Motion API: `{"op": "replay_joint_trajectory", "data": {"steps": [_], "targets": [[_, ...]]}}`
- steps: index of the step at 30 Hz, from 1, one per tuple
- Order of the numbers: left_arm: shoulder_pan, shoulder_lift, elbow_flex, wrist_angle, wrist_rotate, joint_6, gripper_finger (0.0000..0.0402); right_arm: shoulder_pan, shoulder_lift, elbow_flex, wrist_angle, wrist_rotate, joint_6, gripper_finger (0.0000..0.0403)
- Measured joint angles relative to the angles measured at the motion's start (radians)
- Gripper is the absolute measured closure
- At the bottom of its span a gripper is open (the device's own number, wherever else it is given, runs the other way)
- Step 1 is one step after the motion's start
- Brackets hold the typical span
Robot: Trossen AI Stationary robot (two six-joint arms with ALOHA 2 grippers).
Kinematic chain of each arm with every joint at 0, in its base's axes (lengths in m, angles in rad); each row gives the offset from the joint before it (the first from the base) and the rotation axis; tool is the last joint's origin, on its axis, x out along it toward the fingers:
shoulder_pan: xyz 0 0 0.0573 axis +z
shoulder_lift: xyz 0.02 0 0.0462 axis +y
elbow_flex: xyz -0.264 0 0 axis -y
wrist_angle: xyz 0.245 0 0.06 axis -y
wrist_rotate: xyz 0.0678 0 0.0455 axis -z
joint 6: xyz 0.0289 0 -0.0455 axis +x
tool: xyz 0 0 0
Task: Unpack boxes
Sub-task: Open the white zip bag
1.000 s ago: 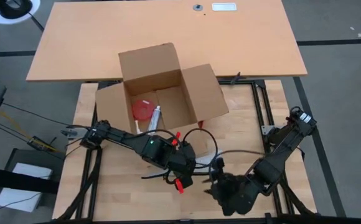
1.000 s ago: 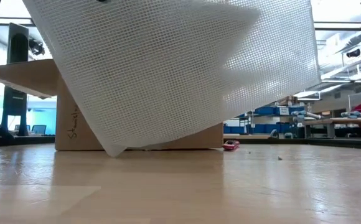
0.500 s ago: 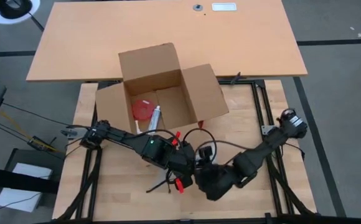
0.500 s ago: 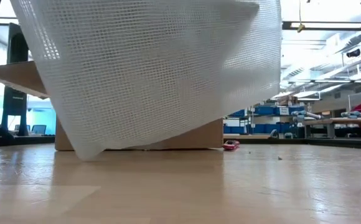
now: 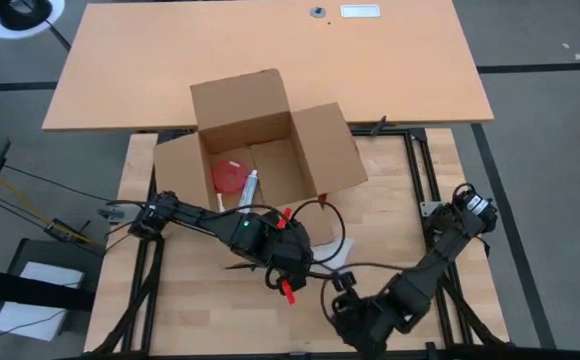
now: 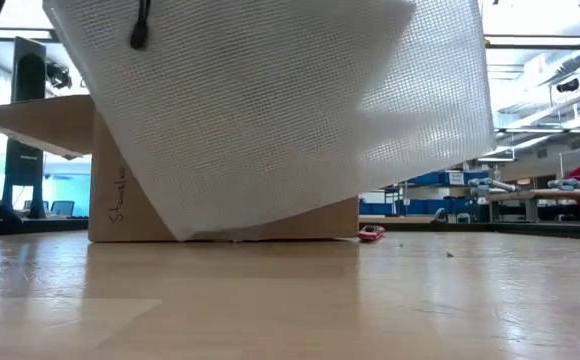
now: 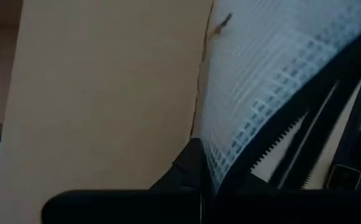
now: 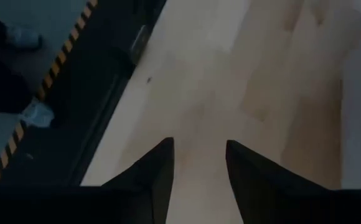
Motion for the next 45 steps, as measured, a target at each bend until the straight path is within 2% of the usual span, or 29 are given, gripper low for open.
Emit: {"op": "replay_joint_trajectory", "data": {"steps": [2,6,10,14,16,20,22,27,29,35,38,40,45], "targets": [[-0.001,0.0,0.0,0.025,0.004,0.018,0.0396,0.014,0.0,-0.002,-0.002,0.007,0.017,0.0261],[-0.002,0.0,0.0,0.098,0.077,0.051,0.0396,0.018,0.0,0.013,0.0,0.037,0.102,0.0266],[-0.002,0.0,0.0,0.132,0.123,0.056,0.0396,-0.005,0.0,0.083,0.009,0.029,0.16,0.0263],[-0.002,0.0,0.0,0.133,0.15,0.057,0.0396,-0.031,0.0,0.186,0.006,0.031,0.058,0.0258],[-0.002,0.0,0.0,0.133,0.159,0.059,0.0396,-0.042,-0.001,0.241,0.006,0.085,-0.015,0.0256],[-0.002,0.0,0.0,0.135,0.159,0.059,0.0396,-0.066,-0.003,0.295,-0.008,0.281,-0.084,0.0249],[-0.002,0.0,0.0,0.135,0.159,0.059,0.0396,-0.08,-0.003,0.294,-0.046,0.318,-0.087,0.0243],[-0.002,0.0,0.0,0.136,0.159,0.059,0.0396,-0.101,-0.002,0.243,-0.07,0.226,-0.07,0.0229],[-0.002,0.0,0.0,0.136,0.159,0.059,0.0396,-0.101,-0.001,0.219,-0.067,0.22,-0.074,0.0223],[-0.002,0.0,0.0,0.156,0.159,0.06,0.0396,-0.111,-0.001,0.136,-0.101,0.316,-0.089,0.0219],[-0.002,0.0,0.0,0.161,0.159,0.06,0.0396,-0.122,-0.002,0.103,-0.098,0.319,-0.088,0.0237],[-0.002,0.0,0.0,0.16,0.159,0.066,0.0396,-0.122,-0.002,0.1,-0.096,0.325,-0.088,0.0262],[-0.002,0.0,0.0,0.156,0.148,0.075,0.0396,-0.108,-0.002,0.1,-0.071,0.297,-0.051,0.0375]]}}
